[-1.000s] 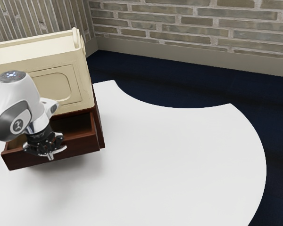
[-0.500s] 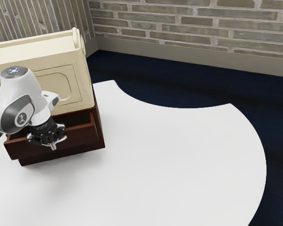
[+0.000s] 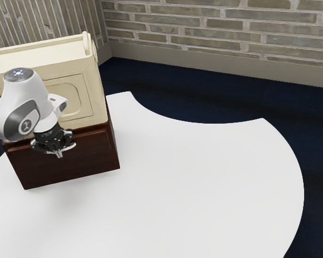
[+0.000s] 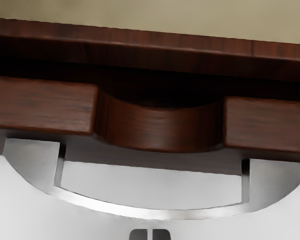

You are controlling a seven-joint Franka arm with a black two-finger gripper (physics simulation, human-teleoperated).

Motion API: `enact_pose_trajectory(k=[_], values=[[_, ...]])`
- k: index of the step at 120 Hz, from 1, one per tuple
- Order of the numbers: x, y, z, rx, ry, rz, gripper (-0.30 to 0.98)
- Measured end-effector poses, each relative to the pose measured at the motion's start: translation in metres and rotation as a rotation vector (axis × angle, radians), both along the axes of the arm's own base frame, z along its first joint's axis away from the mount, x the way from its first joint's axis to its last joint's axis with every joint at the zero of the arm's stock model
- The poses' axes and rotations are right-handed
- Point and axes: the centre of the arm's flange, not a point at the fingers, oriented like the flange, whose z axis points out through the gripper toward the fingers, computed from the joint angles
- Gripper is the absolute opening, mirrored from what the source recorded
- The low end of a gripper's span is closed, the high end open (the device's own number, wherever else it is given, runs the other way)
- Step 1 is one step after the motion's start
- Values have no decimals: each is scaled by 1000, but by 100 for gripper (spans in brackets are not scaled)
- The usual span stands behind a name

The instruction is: Push the drawer handle with one arm to close the drawer

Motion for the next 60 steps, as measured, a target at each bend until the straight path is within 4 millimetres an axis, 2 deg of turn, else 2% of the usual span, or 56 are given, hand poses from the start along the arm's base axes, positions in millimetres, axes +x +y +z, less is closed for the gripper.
enact_pose_trajectory(k=[31, 53, 60], values=[[6, 13, -1, 34, -10, -23, -10], [5, 12, 1, 42, -17, -32, -10], [5, 3, 2, 27, -21, -37, -10]])
